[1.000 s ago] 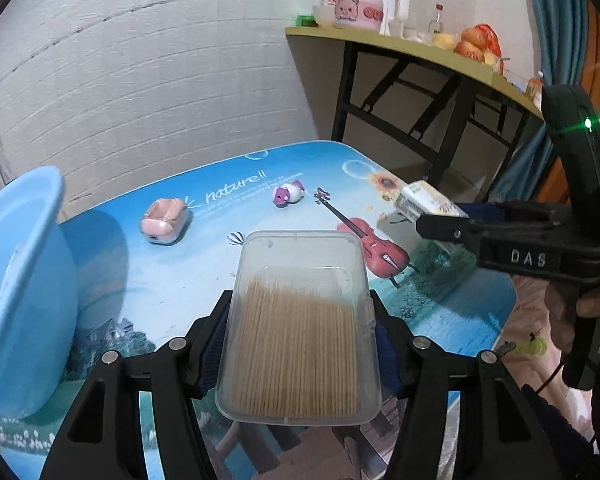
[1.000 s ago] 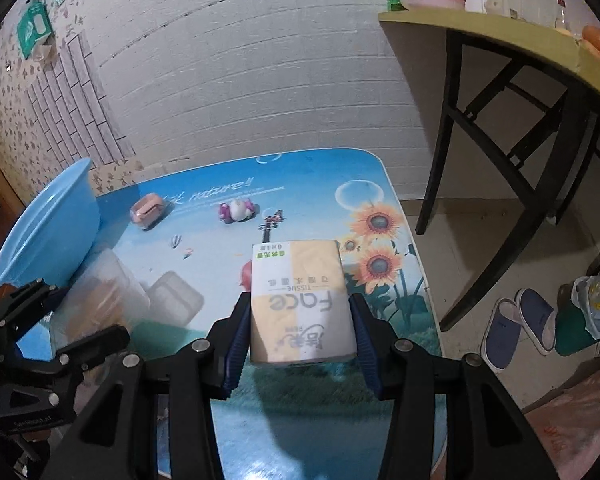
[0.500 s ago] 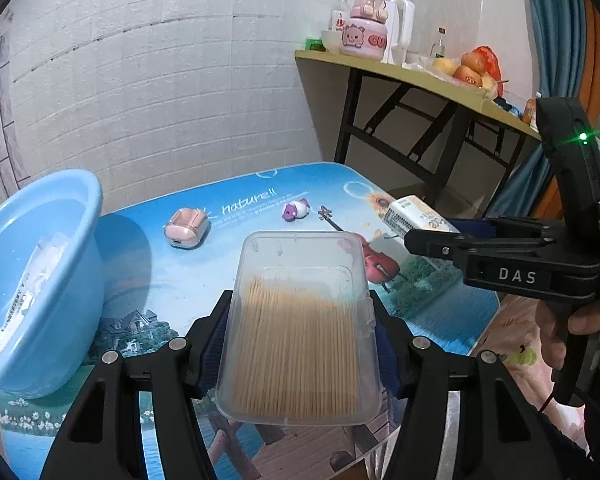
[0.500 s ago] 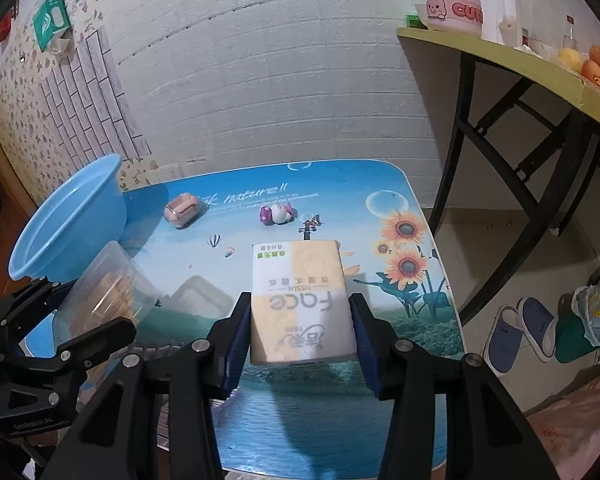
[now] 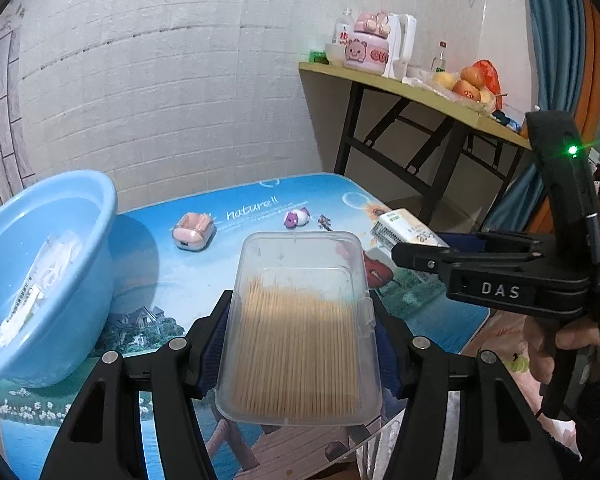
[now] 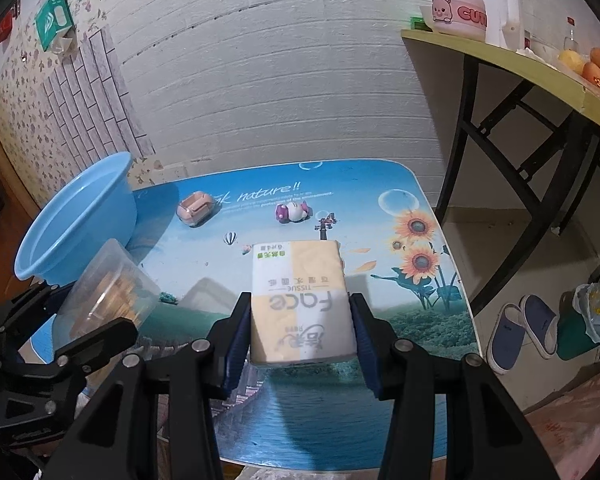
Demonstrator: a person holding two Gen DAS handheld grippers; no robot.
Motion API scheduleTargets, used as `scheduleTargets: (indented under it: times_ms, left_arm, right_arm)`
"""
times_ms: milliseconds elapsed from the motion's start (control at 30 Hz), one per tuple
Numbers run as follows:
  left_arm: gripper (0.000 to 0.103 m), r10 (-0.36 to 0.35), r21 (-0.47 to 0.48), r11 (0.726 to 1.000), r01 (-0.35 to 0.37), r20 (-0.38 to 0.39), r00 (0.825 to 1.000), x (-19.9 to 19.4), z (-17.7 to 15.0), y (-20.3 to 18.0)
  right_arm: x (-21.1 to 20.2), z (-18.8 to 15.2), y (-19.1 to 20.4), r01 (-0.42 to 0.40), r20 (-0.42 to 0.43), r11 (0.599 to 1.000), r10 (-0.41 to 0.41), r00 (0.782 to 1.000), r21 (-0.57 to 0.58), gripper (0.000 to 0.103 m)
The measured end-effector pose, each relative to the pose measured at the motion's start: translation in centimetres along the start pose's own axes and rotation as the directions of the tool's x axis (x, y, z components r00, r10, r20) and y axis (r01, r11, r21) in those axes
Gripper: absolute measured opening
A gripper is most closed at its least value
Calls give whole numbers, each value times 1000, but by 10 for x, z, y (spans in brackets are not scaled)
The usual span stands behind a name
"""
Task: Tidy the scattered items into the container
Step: 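Lift and carry the toothpick box and tissue packet over the blue basin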
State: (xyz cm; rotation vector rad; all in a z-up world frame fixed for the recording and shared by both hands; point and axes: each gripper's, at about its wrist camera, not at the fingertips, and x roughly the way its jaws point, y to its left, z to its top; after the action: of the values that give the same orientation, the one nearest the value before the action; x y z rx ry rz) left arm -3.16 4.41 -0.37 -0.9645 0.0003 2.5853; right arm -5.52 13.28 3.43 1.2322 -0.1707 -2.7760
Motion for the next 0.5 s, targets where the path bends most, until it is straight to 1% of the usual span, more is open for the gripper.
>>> scheduleTargets:
  times_ms: [267, 400, 500]
  left_arm:
    - [59, 25, -26, 999, -24, 23, 999, -15, 2, 10]
    - [59, 42, -44, 998, -39, 64, 997, -33, 10, 18]
    - [59, 64, -38, 997, -60, 94, 994, -46, 16, 22]
  right_arm:
    - [-13, 10, -2, 9, 40, 1000, -10, 999, 15, 48]
    - [-22, 16, -4, 3, 64, 999, -5, 998, 32, 48]
    - [-25, 19, -2, -12, 77, 999, 9, 997, 34, 48]
